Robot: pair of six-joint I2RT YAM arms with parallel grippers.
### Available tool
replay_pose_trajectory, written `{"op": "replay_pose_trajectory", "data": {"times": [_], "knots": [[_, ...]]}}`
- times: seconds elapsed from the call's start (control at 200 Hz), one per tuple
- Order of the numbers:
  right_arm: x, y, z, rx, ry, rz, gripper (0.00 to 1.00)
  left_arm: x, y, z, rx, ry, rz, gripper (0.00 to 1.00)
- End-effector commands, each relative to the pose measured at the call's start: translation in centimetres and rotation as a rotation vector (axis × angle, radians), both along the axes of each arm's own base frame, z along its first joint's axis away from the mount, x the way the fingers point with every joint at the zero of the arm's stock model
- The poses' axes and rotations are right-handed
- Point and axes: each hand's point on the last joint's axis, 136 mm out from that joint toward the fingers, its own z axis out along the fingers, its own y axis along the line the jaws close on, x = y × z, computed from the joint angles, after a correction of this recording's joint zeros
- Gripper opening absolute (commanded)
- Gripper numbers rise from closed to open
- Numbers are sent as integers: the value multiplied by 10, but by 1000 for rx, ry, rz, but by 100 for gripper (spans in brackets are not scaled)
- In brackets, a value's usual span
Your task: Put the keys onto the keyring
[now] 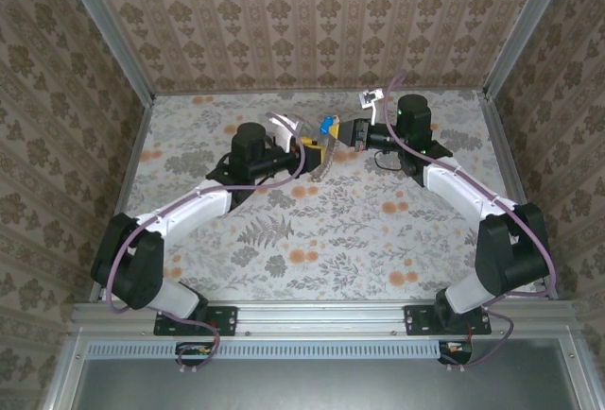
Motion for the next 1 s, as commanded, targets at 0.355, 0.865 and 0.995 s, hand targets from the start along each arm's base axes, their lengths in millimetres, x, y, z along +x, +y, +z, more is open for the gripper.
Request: {"op": "replay_pose_trajectory", "data": {"times": [0.355,0.865,0.995], "knots": [[-4,1,35,36,-79,8,0,13,-6,0,2,-28,21,43],[-7,3,35,35,-80,23,0,20,-13,8,-37,-42,24,25],[-9,3,37,38,-87,31,0,23,-13,8,-39,-39,28,5]]}}
